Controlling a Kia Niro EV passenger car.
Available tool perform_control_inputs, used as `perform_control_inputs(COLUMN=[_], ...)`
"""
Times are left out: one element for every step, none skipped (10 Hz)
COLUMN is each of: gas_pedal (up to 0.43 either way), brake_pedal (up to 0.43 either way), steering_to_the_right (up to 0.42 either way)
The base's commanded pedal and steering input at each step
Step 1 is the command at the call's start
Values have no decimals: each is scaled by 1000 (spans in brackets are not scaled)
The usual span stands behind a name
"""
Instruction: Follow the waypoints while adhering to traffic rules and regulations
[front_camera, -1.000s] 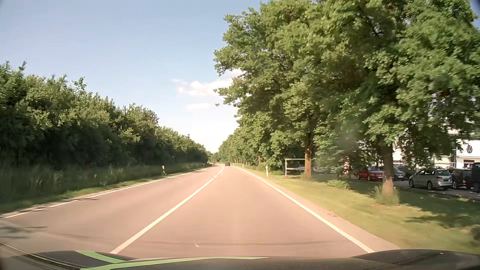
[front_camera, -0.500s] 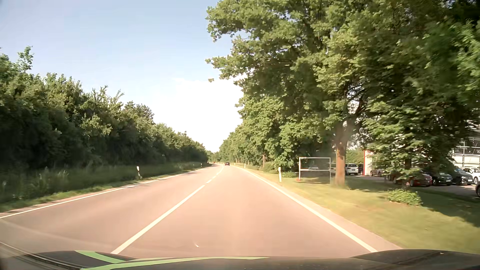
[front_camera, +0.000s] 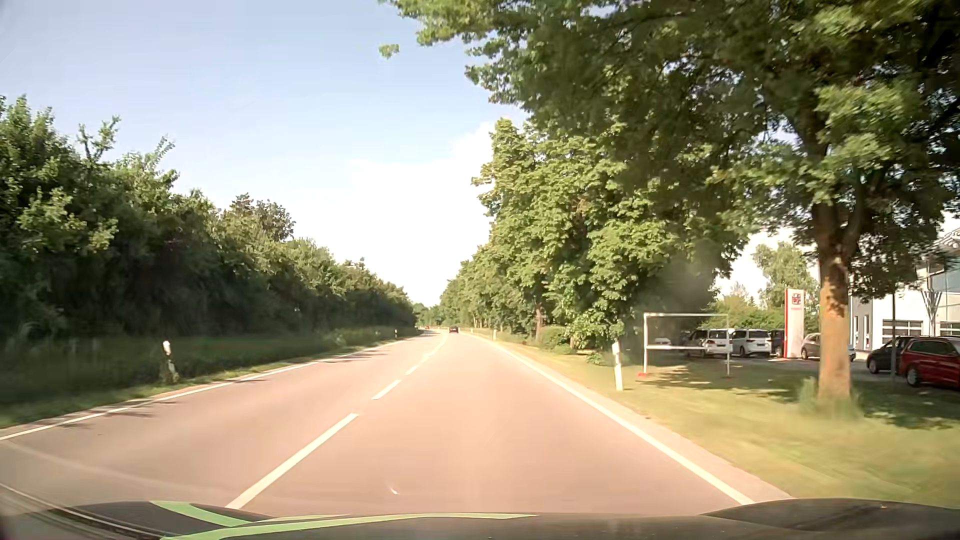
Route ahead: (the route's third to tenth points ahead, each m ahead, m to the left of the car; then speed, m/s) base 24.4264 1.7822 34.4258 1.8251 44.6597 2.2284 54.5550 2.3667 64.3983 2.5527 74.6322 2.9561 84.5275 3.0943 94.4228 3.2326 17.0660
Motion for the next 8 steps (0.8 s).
perform_control_inputs(gas_pedal=[177, 177, 169, 169, 169, 157, 157, 157], brake_pedal=[0, 0, 0, 0, 0, 0, 0, 0], steering_to_the_right=[-3, -3, -3, -3, -3, -3, -3, -3])
